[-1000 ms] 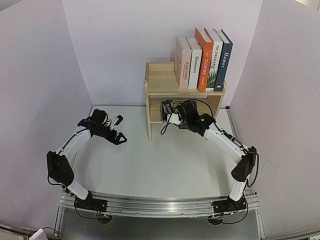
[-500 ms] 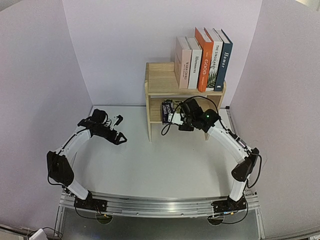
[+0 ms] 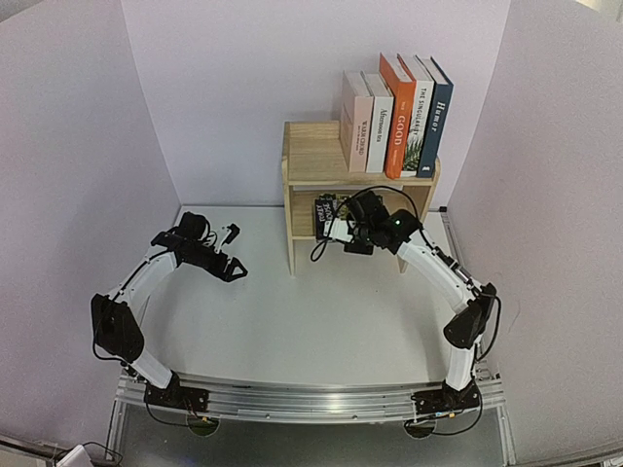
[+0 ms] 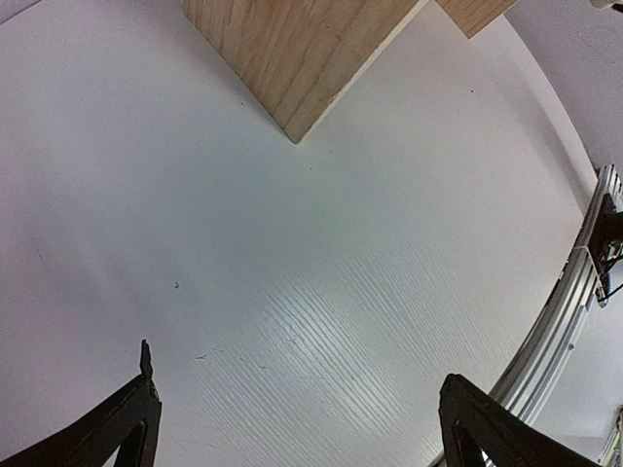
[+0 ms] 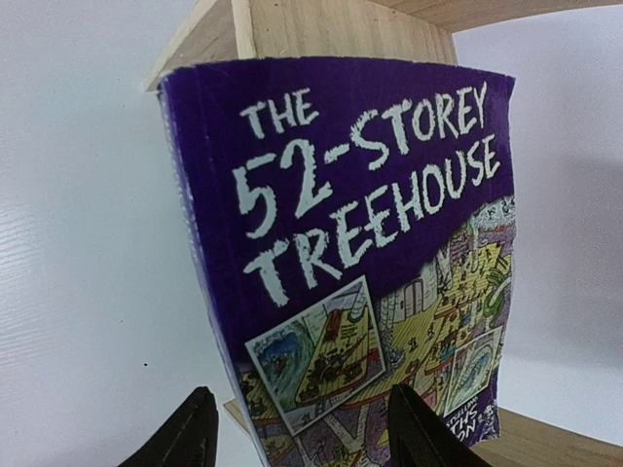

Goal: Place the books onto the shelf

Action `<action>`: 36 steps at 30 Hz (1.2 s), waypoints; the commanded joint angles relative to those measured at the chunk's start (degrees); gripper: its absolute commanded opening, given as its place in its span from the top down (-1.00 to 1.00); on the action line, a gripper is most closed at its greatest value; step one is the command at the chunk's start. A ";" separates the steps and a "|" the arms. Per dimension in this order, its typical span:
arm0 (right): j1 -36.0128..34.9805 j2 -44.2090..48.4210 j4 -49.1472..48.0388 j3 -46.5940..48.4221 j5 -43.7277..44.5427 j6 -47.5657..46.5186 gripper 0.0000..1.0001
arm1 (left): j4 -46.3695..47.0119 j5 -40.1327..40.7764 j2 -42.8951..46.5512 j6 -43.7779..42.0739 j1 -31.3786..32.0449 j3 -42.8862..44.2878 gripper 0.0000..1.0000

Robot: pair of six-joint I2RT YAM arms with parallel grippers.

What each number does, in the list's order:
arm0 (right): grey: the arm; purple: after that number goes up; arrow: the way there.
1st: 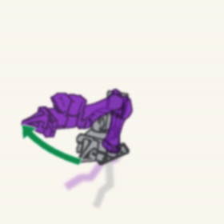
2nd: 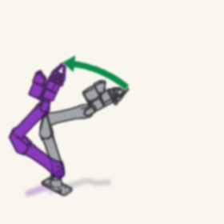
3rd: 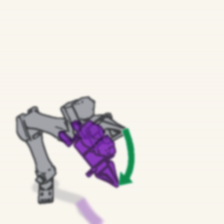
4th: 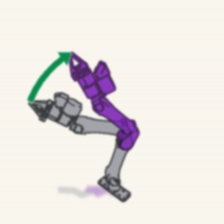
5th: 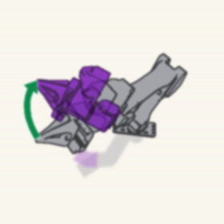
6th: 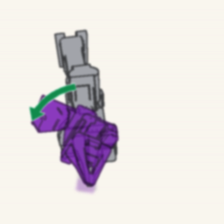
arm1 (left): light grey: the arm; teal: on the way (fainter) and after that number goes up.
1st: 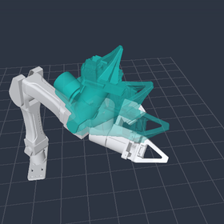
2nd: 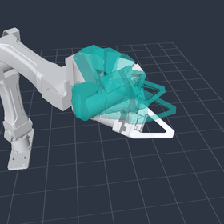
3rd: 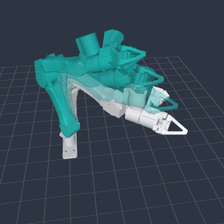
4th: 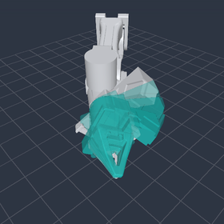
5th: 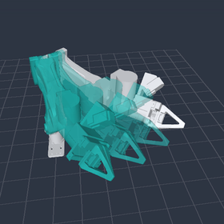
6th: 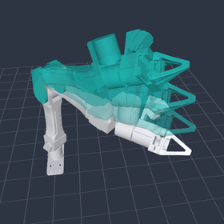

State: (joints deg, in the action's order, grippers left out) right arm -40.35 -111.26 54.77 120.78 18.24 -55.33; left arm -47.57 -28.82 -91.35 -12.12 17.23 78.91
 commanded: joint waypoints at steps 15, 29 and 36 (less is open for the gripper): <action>3.51 -4.34 -1.28 6.51 -0.96 1.45 0.18 | 0.32 -0.70 -0.15 -1.34 -0.09 -0.43 -0.99; 4.83 -6.09 -3.10 8.71 -0.50 4.62 0.23 | 0.32 -0.68 -0.60 -1.36 -0.10 -0.43 -0.99; 4.84 -7.23 -4.03 10.30 0.01 5.36 0.23 | 0.28 -0.46 -0.49 -1.40 -0.09 -0.51 -0.99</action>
State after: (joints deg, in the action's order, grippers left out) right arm -36.23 -117.35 54.17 128.07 17.78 -51.58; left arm -47.57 -28.80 -91.92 -12.29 17.23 78.91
